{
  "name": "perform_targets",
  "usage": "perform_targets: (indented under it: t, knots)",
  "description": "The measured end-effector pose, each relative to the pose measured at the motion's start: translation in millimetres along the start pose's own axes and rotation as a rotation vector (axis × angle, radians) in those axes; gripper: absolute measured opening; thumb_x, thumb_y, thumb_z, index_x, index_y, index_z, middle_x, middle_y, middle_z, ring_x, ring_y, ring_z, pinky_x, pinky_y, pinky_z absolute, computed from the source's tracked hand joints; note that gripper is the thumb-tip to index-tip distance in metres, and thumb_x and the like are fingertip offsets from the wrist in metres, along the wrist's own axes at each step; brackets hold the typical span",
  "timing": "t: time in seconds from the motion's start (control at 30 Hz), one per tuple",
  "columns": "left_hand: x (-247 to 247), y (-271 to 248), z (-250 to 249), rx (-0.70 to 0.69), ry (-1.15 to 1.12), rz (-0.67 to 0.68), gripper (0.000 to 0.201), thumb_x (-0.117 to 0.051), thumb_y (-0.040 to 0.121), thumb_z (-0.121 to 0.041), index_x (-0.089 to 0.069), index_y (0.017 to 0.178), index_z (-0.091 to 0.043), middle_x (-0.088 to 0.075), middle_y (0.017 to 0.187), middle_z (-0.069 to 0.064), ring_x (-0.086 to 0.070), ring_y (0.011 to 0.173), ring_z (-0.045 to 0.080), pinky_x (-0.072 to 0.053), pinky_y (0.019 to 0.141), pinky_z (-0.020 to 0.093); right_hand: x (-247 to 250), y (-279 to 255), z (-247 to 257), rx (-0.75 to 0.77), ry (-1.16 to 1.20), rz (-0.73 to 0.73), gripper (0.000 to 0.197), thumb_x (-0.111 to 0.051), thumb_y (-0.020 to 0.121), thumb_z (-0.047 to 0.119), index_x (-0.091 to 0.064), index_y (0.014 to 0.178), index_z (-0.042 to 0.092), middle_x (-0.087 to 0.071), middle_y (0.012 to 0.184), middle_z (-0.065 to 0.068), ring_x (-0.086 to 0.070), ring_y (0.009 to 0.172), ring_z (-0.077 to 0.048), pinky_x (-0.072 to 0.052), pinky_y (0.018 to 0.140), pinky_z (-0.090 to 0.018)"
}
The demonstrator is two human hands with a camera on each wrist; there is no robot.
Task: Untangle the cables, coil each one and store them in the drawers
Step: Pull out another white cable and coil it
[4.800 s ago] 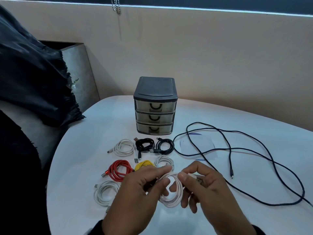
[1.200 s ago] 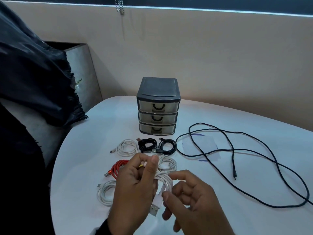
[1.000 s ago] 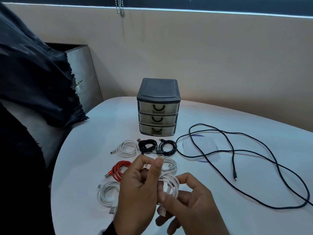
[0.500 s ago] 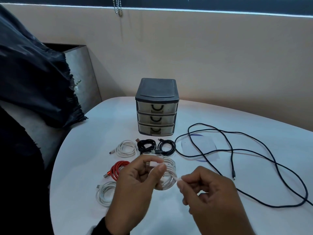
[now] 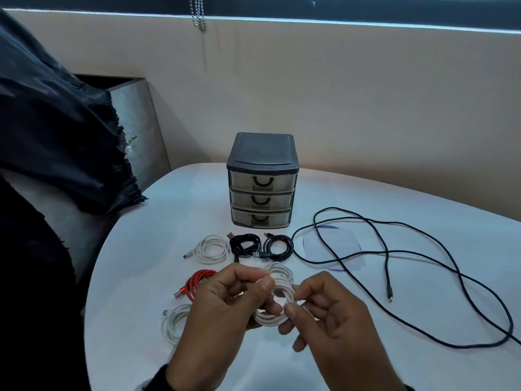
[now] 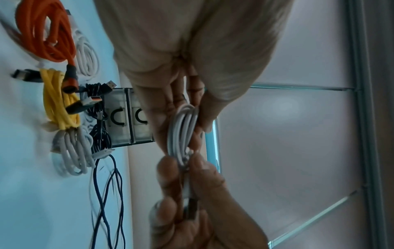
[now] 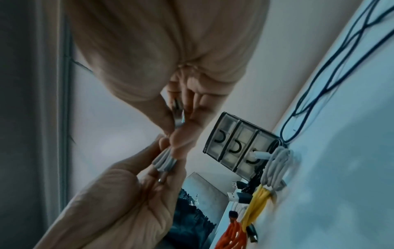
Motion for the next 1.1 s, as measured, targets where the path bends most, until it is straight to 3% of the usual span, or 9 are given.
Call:
perform_targets:
  t: [0.17, 0.23, 0.37, 0.5, 0.57, 0.67, 0.7, 0.93, 1.1]
  knots:
    - [13.8, 3.0, -3.1, 0.122, 0.009, 0.139, 0.032, -0.087, 0.064, -0.004, -0.077, 0.093, -0.014, -0.073, 0.085, 0.014, -0.07, 0.064, 0.025, -0.057, 0.059, 0.029, 7.4, 0.0, 9.3, 0.03, 0.078, 0.105, 0.028, -0.064, 0.088, -0.007, -0.059, 0.103, 0.016, -0.07, 0.075, -0.017, -0.066, 0.06, -0.028, -0.052, 0.049, -0.034]
    - [17.8, 3.3, -4.1, 0.204, -0.009, 0.276, 0.045, -0.087, 0.062, -0.007, -0.076, 0.105, -0.017, -0.074, 0.1, 0.017, -0.07, 0.071, 0.026, -0.057, 0.06, 0.029, 3.9, -0.2, 15.1, 0.009, 0.088, 0.197, 0.021, -0.066, 0.087, 0.004, -0.065, 0.097, 0.022, -0.07, 0.075, -0.018, -0.066, 0.061, -0.029, -0.052, 0.049, -0.034]
    - [29.9, 1.2, -9.8, 0.215, 0.061, 0.332, 0.042, -0.084, 0.055, -0.016, -0.079, 0.097, -0.013, -0.075, 0.093, 0.019, -0.071, 0.07, 0.022, -0.057, 0.064, 0.028, 0.1, -0.6, 21.9, 0.031, 0.021, 0.267, 0.019, -0.065, 0.091, 0.004, -0.071, 0.089, 0.022, -0.071, 0.076, -0.016, -0.068, 0.063, -0.029, -0.054, 0.052, -0.031]
    - [35.1, -6.2, -13.9, 0.171, 0.181, 0.308, 0.03, -0.085, 0.067, 0.001, -0.081, 0.092, -0.014, -0.076, 0.093, 0.018, -0.072, 0.074, 0.02, -0.057, 0.067, 0.027, -7.6, -4.2, 29.7, -0.013, -0.08, 0.252, 0.009, -0.062, 0.094, 0.005, -0.068, 0.092, 0.011, -0.07, 0.072, -0.013, -0.066, 0.061, -0.025, -0.054, 0.053, -0.032]
    - [37.6, -12.6, -14.1, 0.029, 0.387, 0.228, 0.027, -0.081, 0.071, 0.0, -0.081, 0.091, -0.018, -0.077, 0.086, 0.006, -0.072, 0.073, 0.012, -0.055, 0.067, 0.023, -10.3, -5.9, 26.3, -0.071, -0.137, 0.267, 0.006, -0.061, 0.095, 0.006, -0.065, 0.09, 0.009, -0.068, 0.068, -0.013, -0.063, 0.058, -0.026, -0.054, 0.054, -0.035]
    - [31.9, -29.1, -15.7, -0.448, 0.99, 0.172, 0.022, -0.078, 0.078, -0.026, -0.078, 0.099, -0.032, -0.072, 0.082, -0.015, -0.065, 0.076, 0.0, -0.052, 0.069, 0.02, -11.0, -9.4, 22.3, -0.181, -0.163, 0.273, 0.006, -0.062, 0.093, 0.003, -0.06, 0.088, 0.003, -0.064, 0.06, -0.011, -0.058, 0.054, -0.029, -0.054, 0.055, -0.038]
    - [31.4, -35.0, -15.6, -0.494, 1.062, 0.168, 0.023, -0.076, 0.079, -0.031, -0.077, 0.101, -0.034, -0.071, 0.083, -0.017, -0.064, 0.078, -0.001, -0.052, 0.071, 0.021, -12.2, -11.5, 23.2, -0.204, -0.161, 0.267, 0.006, -0.062, 0.093, 0.002, -0.059, 0.087, 0.002, -0.063, 0.059, -0.011, -0.058, 0.054, -0.029, -0.053, 0.055, -0.038]
    - [32.9, -54.3, -38.2, -0.12, 0.416, 0.221, 0.018, -0.079, 0.078, -0.006, -0.081, 0.091, -0.019, -0.076, 0.085, 0.001, -0.07, 0.069, 0.014, -0.055, 0.065, 0.024, -29.5, -30.0, 38.4, -0.218, -0.054, 0.294, 0.003, -0.065, 0.093, 0.006, -0.066, 0.095, 0.008, -0.072, 0.075, -0.012, -0.062, 0.061, -0.021, -0.047, 0.046, -0.029]
    - [35.5, -58.5, -36.7, -0.052, 0.293, 0.181, 0.022, -0.078, 0.076, 0.003, -0.081, 0.087, -0.017, -0.076, 0.087, 0.008, -0.068, 0.067, 0.019, -0.058, 0.066, 0.03, -33.5, -38.6, 34.9, -0.328, 0.319, 0.304, 0.022, -0.067, 0.086, 0.006, -0.054, 0.103, 0.003, -0.057, 0.068, -0.01, -0.03, 0.044, -0.012, -0.023, 0.041, -0.018]
Point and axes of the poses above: each hand's wrist, its own y-axis towards the middle knuckle, its own x-axis out of the back of the hand, z = x × y, the point moved 4 cm from there along y, towards the middle knuckle
